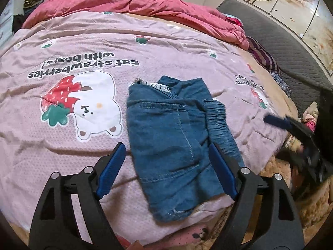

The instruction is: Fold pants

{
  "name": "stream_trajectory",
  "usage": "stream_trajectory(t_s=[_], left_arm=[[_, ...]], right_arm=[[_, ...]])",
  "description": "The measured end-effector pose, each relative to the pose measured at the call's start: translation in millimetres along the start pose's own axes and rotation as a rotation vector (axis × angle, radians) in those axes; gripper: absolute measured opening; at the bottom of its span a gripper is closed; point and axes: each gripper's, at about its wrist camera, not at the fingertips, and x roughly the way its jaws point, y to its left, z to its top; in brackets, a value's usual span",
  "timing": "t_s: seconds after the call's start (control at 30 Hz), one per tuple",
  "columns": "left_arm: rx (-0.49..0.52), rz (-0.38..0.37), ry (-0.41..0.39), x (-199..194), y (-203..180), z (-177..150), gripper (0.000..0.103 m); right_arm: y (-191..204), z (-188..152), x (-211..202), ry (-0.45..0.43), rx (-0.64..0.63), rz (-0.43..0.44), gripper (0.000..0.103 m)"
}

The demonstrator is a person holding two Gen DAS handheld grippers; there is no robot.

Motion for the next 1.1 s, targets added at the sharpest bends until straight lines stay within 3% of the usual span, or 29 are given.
stream_trajectory(t_s=[0.27, 0.37, 0.4, 0.47, 0.53, 0.73, 0.77, 0.8, 0.9, 1.1], left_arm=[[-0.043, 0.008, 0.011, 4, 26, 19, 0.079], [-0.039, -0.028, 0.035, 13, 30, 26, 0.078], [-0.04, -0.038, 0.043, 16, 31, 28, 0.074], [-0.034, -0.037, 0.068, 25, 31, 30, 0.049], [-0.014, -0.042, 0.094, 35, 27, 32, 0.042], [0.024, -0.015, 0.128, 55, 19, 30, 0.041], [0.019, -0.011, 0.133, 58, 20, 30, 0.041], [0.014, -0.012, 0.136, 60, 21, 30, 0.041], [0.002, -0.014, 0.141, 62, 24, 29, 0.041], [-0.005, -0.018, 0.136, 63, 24, 29, 0.044]], right_arm=[[65, -19, 26, 0.09, -0.19, 0.067, 0.084], [82, -23, 39, 0.102, -0.261, 0.063, 0.071], [88, -23, 44, 0.105, -0.282, 0.066, 0.066], [95, -23, 51, 0.099, -0.328, 0.067, 0.059], [101, -22, 58, 0.112, -0.372, 0.047, 0.055], [120, -26, 83, 0.15, -0.581, -0.089, 0.043], [119, -28, 89, 0.172, -0.594, -0.088, 0.035], [115, -29, 97, 0.216, -0.574, -0.062, 0.02], [109, -34, 103, 0.281, -0.536, -0.009, 0.003], [98, -40, 79, 0.29, -0.485, 0.051, 0.002]])
